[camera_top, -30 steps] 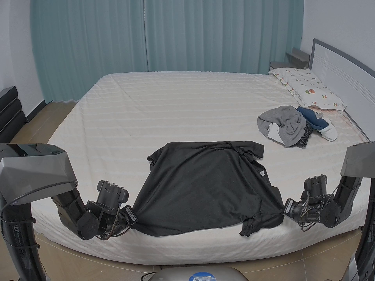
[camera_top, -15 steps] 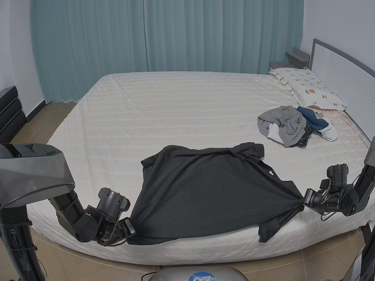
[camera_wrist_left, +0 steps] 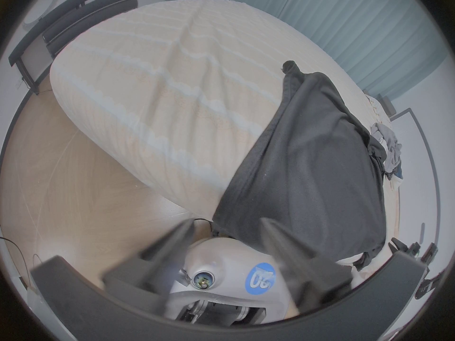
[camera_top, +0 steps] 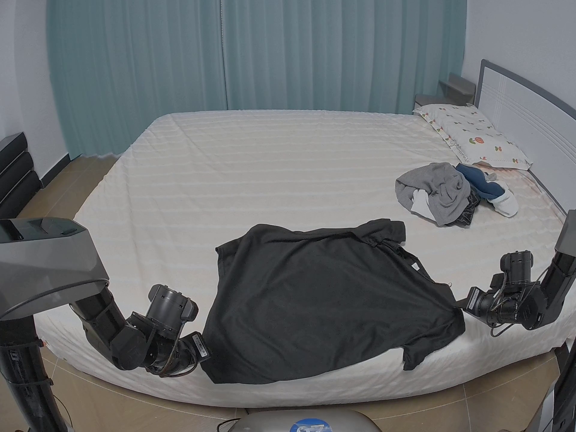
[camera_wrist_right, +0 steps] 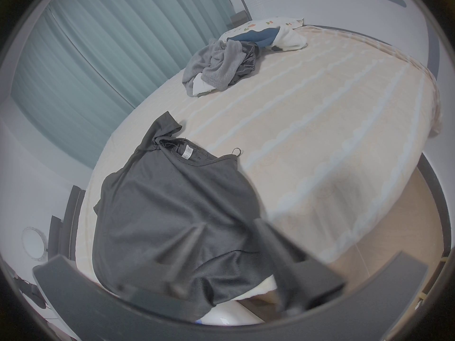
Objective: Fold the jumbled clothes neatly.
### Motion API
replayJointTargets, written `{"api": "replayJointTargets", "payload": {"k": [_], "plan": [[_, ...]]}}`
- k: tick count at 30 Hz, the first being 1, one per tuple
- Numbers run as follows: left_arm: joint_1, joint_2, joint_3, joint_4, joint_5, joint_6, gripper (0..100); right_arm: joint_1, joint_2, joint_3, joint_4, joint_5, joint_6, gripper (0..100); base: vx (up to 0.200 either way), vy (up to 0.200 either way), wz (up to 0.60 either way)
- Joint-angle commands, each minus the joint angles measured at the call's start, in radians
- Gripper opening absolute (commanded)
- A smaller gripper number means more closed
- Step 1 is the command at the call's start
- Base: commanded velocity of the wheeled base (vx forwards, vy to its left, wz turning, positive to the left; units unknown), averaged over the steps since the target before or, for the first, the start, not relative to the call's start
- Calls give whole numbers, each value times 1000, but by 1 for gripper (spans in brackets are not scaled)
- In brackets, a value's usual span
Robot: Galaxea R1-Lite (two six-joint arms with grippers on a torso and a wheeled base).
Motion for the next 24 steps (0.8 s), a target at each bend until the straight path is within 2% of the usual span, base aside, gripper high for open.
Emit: {"api": "replayJointTargets", "payload": {"k": [1, 2, 7, 10, 15, 17, 21, 24], "plan": [[4, -7, -9, -5, -14, -5, 100, 10, 47, -12, -15, 3, 16, 100, 0, 0, 0], [4, -5, -11, -5, -16, -5, 100, 9, 46, -14, -17, 4, 19, 100, 0, 0, 0], [13, -8, -31, -28, -36, -12, 100, 9, 0, -66, -47, 0, 186, 100, 0, 0, 0], [15, -10, -27, -60, -36, -19, 100, 18, -17, -68, -49, 6, 229, 100, 0, 0, 0], [15, -7, -43, -132, -37, -94, 100, 82, -11, -68, -50, 12, 298, 100, 0, 0, 0], [23, -2, -58, -135, -37, -113, 100, 107, -12, -68, -52, 34, 352, 100, 0, 0, 0], [36, 1, -67, -135, -42, -116, 100, 158, -9, -57, -78, 115, 459, 100, 200, 0, 0], [36, 1, -67, -137, -47, -116, 100, 173, -6, -52, -86, 126, 482, 100, 200, 0, 0]]}}
